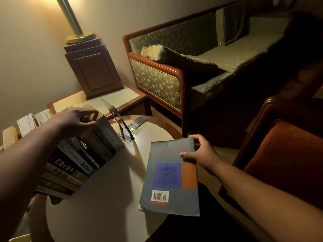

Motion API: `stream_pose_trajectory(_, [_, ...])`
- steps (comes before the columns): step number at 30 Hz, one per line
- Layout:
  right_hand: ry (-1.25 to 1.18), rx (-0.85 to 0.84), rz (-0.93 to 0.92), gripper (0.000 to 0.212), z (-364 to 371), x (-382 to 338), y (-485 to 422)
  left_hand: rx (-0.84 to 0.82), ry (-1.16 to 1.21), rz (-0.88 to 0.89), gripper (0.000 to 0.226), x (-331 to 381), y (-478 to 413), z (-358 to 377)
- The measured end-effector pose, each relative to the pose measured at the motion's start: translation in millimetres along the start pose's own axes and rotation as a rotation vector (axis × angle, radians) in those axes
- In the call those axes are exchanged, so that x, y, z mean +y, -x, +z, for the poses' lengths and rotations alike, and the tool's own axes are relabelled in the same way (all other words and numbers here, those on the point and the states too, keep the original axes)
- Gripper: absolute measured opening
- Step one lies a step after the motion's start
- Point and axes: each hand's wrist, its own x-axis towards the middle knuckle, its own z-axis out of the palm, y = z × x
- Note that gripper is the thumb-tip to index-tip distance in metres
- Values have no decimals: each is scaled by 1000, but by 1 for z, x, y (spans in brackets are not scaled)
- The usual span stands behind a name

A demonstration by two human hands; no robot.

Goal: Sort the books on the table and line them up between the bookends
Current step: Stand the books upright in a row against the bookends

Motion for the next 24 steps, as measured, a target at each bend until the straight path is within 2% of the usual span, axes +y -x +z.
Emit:
stream_pose_trajectory(7, [-40,-50,-138,65,14,-49,5,-17,-35,11,56,-5,-4,-1])
stream_pose_trajectory(12, [-92,4,-302,65,28,-93,13,-19,-39,18,56,-4,-7,-1])
stream_pose_trajectory(16, [-84,88,-506,66,43,-122,19,-12,-51,15,55,-5,-9,-1])
stream_pose_trajectory(19, [46,220,-703,63,64,-135,18,-24,-11,19,55,-6,-11,-1])
stream_pose_trajectory(21, [141,323,-772,58,81,-137,18,-21,2,17,56,-8,-13,-1])
stream_pose_trajectory(24, [169,340,-828,55,98,-127,16,-24,5,12,57,-10,-16,-1])
